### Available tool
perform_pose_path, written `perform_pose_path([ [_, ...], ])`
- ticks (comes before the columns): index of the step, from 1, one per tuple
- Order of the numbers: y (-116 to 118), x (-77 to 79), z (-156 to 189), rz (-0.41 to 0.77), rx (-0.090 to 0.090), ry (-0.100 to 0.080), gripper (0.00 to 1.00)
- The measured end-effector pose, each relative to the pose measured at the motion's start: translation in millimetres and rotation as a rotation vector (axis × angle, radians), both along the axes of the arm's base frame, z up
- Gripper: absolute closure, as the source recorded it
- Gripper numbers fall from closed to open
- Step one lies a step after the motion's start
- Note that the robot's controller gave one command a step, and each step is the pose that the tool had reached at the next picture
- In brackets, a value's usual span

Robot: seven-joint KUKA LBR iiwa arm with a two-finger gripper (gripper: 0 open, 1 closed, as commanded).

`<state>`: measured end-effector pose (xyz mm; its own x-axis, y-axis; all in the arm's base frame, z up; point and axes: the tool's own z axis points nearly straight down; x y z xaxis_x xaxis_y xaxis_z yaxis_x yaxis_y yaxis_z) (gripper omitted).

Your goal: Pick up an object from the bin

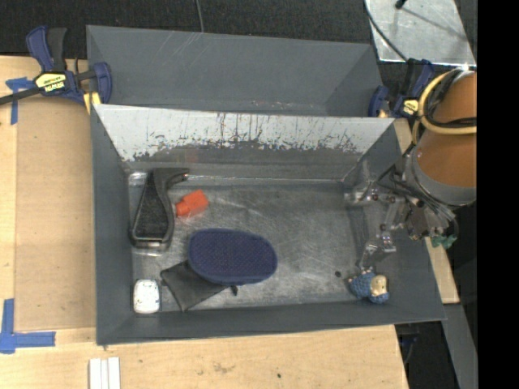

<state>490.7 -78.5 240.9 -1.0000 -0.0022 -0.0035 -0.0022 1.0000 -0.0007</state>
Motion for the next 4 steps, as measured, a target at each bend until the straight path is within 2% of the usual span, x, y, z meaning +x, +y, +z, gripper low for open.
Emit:
perform_pose_path([
  [1, 119, 1.7, -16, -0.193, 0.004, 0.005, 0.00],
  [2, 207, 4.6, -141, -0.135, 0.002, 0.006, 0.00],
  [3, 204, 7.2, -136, -0.141, 0.002, -0.003, 1.00],
  [4, 158, 48.6, -3, -0.017, 0.001, -0.009, 1.00],
])
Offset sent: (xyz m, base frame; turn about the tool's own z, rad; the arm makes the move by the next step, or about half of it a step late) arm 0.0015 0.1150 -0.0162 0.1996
